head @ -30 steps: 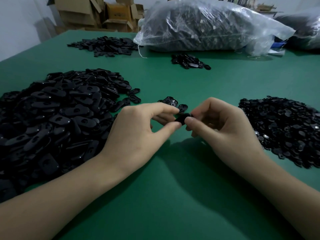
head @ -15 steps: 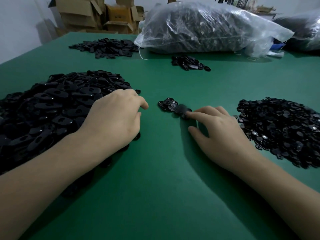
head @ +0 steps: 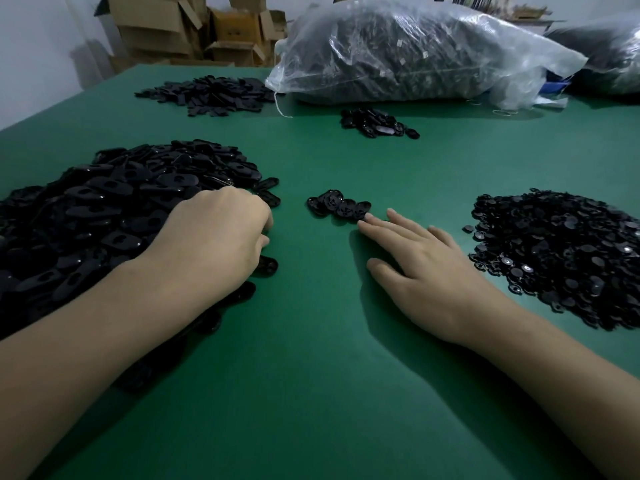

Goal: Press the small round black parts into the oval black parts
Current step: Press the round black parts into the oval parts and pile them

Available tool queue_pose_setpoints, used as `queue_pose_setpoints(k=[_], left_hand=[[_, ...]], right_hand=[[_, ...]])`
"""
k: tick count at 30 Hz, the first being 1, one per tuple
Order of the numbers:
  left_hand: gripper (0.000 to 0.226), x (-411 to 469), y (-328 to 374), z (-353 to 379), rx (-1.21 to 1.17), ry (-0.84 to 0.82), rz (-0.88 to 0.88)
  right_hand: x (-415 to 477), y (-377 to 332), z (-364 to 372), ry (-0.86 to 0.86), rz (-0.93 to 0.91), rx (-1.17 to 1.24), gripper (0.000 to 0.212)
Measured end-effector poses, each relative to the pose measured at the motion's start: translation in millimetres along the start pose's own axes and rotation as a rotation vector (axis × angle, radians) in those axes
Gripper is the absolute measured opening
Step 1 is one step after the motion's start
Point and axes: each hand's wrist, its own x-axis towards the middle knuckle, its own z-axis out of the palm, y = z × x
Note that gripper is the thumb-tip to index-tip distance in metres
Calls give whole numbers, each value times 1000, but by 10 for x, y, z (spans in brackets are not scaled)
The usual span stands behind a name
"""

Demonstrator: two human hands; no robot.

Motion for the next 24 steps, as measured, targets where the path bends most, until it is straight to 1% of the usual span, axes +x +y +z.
queue_pose_setpoints(k=[2,5,8,11,12,14,16,17,18,19,22,24], left_hand=[[21,3,-4,-21,-43,-17,-10],[26,-1,-19,-55,-114,-31,-9],[38,-24,1,-88,-185,-16,25],[60,-56,46,-71,-207,57,105],[64,-61,53,-65,-199,86,131],[62,-64,55,-65,-198,158,174],[55,-71,60,-59,-240,231,208],[51,-74,66,-58,-306,252,216],[48,-79,77,-63,-435,253,207],[45,-83,100,-78,-614,226,180],[39,-98,212,-105,-1156,39,102],[36,-118,295,-72,-1396,-49,51]], right_hand=[[-7,-1,-10,38,-7,33,53],[-19,-13,-39,129,-28,81,44],[-37,-29,-61,189,-40,127,35],[-59,-54,-74,217,-50,146,30],[-63,-60,-78,223,-53,150,28],[-68,-66,-79,223,-55,152,27],[-69,-59,-72,225,-61,155,26],[-70,-60,-69,231,-66,164,25],[-71,-65,-66,239,-73,181,25],[-73,-72,-63,249,-83,201,24],[-77,-100,-57,273,-105,278,17],[-73,-105,-61,278,-89,364,7]])
